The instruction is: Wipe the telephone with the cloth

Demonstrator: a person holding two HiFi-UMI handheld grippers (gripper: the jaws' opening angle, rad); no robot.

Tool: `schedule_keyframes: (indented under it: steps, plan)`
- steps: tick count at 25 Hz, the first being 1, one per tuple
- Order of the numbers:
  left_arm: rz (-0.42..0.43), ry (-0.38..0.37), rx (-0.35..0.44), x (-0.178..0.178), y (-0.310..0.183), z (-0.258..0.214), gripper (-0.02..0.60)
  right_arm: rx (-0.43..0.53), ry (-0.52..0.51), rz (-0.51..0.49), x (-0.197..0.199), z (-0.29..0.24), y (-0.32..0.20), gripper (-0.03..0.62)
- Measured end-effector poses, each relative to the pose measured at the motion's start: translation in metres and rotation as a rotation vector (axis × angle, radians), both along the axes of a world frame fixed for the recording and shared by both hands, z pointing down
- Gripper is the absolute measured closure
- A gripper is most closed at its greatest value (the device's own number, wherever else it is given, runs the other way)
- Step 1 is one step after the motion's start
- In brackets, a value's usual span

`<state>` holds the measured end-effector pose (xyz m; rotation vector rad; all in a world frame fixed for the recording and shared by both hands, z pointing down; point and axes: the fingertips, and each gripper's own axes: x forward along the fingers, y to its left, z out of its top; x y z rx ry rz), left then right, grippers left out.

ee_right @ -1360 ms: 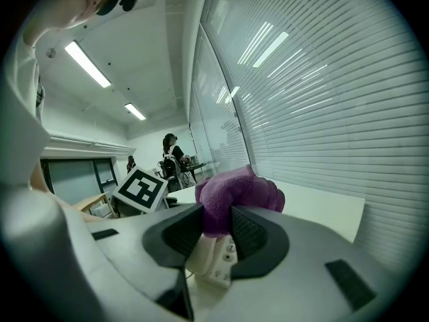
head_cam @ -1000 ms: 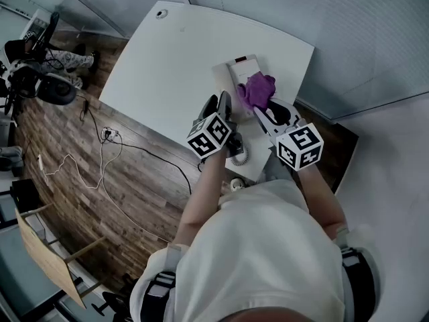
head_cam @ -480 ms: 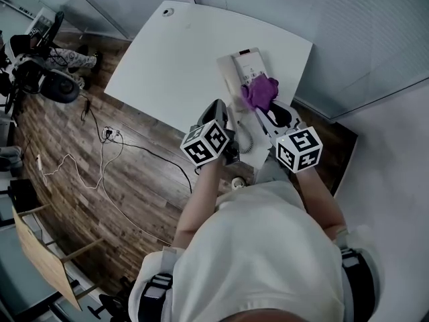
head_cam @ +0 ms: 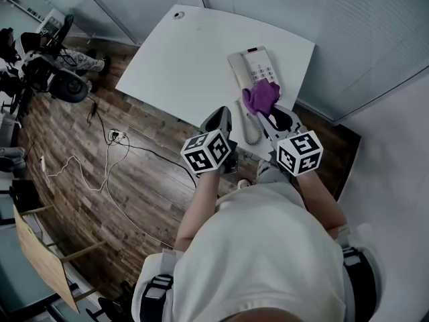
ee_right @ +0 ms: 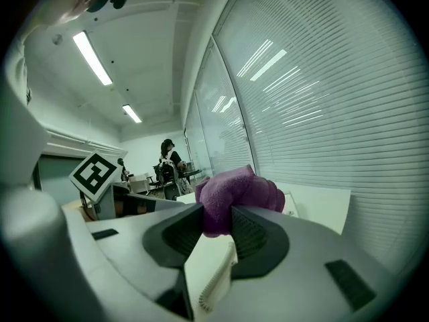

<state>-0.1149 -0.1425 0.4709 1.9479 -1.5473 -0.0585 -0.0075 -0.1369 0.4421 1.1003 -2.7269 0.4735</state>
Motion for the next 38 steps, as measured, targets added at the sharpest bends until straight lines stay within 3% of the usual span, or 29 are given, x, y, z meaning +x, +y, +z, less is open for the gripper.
schedule_keyframes:
  steps: [14, 38]
  plan:
    - [0.061, 0.003, 0.002, -0.003, 0.068, -0.004, 0.561, 0.016, -0.016, -0.028, -0.019, -0.011, 0.065, 0.467]
    - [0.111, 0.033, 0.007, 0.008, 0.067, -0.005, 0.561, 0.035, 0.013, 0.018, -0.004, -0.007, 0.064, 0.468]
